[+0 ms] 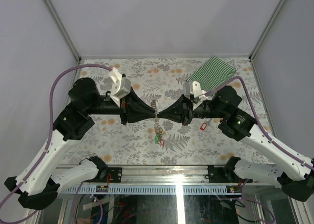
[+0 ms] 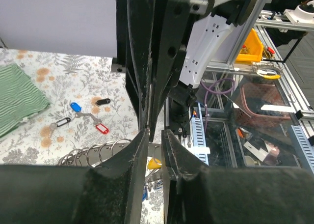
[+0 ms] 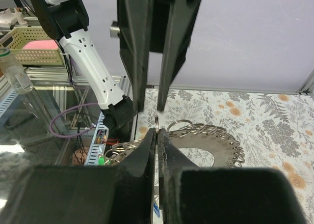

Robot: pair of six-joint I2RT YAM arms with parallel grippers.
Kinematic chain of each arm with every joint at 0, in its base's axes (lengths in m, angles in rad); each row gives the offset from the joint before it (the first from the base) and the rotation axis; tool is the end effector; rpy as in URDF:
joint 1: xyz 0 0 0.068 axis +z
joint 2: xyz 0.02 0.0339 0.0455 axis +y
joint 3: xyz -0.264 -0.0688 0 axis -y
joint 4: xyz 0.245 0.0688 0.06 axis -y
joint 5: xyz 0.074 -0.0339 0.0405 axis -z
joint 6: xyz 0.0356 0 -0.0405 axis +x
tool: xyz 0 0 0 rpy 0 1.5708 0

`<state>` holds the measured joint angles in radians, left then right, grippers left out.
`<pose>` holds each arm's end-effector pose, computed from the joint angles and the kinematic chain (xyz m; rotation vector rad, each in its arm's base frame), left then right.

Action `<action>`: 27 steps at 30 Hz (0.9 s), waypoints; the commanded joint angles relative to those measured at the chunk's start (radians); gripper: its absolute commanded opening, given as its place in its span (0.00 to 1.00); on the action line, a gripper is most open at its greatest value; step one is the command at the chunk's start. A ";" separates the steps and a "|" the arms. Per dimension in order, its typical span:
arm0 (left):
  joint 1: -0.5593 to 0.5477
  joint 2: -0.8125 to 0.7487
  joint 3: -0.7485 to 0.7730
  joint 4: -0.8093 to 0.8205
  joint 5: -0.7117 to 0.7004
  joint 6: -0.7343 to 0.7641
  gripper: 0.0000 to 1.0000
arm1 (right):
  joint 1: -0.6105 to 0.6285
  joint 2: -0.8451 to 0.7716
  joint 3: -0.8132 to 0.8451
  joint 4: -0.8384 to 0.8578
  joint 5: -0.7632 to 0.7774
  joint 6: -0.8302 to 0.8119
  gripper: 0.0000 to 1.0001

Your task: Put the keys on the keyring

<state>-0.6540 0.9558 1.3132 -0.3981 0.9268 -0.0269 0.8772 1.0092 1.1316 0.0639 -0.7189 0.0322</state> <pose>0.1188 -0.1269 0.4672 1.2060 1.2666 -1.2482 0.1190 0.1798 0.4451 -1.1651 1.0276 1.2272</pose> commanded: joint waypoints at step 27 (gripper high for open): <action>-0.004 -0.136 -0.096 0.304 -0.068 -0.209 0.22 | 0.004 -0.061 -0.254 0.891 0.065 0.347 0.00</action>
<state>-0.6540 0.8246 1.2247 -0.1825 0.8562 -0.2024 0.8772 0.9695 0.8700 0.8326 -0.6926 0.3592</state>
